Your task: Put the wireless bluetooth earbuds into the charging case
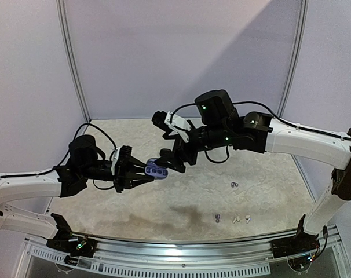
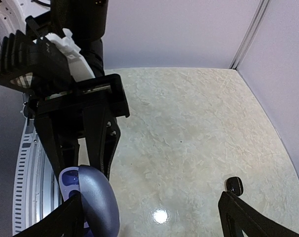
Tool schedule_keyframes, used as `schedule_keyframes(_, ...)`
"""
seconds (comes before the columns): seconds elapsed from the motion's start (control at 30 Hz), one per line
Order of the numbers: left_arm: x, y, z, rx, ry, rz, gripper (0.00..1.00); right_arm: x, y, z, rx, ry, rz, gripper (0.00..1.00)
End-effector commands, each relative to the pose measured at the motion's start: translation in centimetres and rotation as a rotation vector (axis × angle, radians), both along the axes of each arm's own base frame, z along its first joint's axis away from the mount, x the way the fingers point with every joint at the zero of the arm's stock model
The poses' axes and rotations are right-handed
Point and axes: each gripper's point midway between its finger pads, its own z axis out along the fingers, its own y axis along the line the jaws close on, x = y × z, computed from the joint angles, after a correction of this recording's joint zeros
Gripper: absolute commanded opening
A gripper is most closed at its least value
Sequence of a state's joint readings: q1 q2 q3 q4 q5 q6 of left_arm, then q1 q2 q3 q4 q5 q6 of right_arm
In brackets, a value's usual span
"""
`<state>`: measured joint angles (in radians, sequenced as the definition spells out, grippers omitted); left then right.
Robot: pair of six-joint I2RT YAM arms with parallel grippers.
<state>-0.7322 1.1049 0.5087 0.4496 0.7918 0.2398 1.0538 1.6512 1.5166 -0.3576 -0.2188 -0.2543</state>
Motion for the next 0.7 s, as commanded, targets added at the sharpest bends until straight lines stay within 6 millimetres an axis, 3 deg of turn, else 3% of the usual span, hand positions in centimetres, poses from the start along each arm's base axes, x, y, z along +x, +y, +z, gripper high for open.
schedule_keyframes(0.0,-1.0,-0.1,0.9,-0.019,-0.029,-0.055,0.0,1.7,-0.4,-0.5,0.015,0.029,-0.067,0.95)
schedule_keyframes(0.23,0.1,0.0,1.0,-0.035,0.059,0.012,0.0,1.5,-0.7,-0.4,0.004,0.075,-0.041,0.95)
schedule_keyframes(0.3,0.6,0.1,0.7,-0.036,0.12,0.042,0.0,1.0,-0.7,0.5,0.025,0.078,-0.002,0.96)
schedule_keyframes(0.53,1.0,0.2,0.4,-0.033,0.201,0.06,0.0,-0.6,-2.7,6.8,0.079,-0.054,0.15,0.98)
schedule_keyframes(0.67,1.4,0.3,0.4,-0.03,0.212,0.078,0.0,-1.7,-4.4,6.0,-0.048,-0.137,0.235,0.99)
